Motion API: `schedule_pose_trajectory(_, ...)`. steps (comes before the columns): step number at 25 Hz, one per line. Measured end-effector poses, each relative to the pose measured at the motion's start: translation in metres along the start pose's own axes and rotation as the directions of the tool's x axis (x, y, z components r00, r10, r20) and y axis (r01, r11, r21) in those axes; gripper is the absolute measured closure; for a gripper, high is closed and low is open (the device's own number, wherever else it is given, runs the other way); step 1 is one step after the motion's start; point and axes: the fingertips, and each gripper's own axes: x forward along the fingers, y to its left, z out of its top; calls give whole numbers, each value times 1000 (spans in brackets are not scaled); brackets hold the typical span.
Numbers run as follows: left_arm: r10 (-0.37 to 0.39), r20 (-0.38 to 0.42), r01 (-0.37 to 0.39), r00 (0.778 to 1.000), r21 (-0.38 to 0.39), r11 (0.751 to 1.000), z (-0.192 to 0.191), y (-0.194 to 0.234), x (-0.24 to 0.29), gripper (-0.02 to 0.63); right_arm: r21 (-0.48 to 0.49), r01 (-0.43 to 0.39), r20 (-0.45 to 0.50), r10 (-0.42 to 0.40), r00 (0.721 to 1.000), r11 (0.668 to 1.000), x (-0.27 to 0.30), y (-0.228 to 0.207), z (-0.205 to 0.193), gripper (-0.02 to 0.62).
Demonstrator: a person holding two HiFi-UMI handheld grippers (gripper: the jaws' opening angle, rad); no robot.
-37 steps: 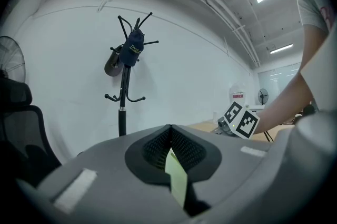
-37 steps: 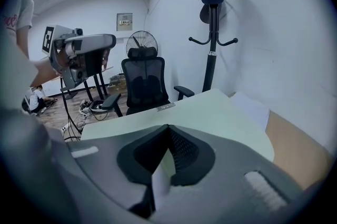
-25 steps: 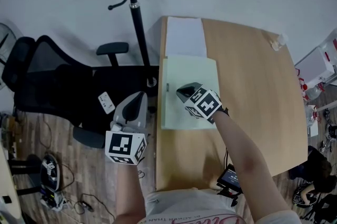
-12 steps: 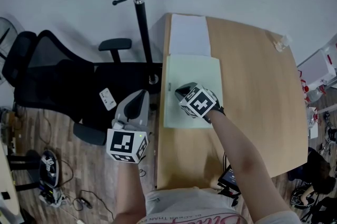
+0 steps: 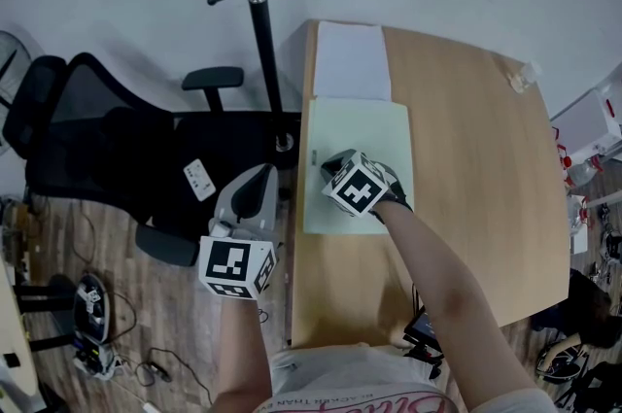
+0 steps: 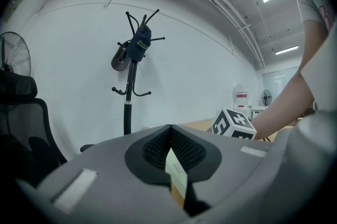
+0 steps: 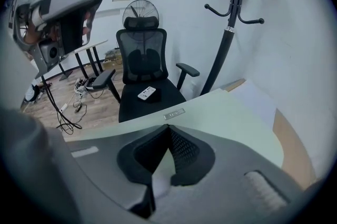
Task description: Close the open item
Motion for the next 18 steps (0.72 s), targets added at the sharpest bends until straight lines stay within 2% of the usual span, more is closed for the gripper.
schedule_pose_trajectory(6,1,0,-1,1000,-7,1000,-3,0,-2,588,-20,-14,-52,13,999,1000,6,2,-3,597)
schedule_pose_trajectory(10,6,4,-6,1000,-10,1000,-2,0,-4,588,-72,15,-75,-20,997,997,7,3,-1,597)
schedule_pose_trajectory(18,2,10,-2,1000,5,1000,3,-4,-6,588,-44,41,-51,-44,998,998,5,1,2,597)
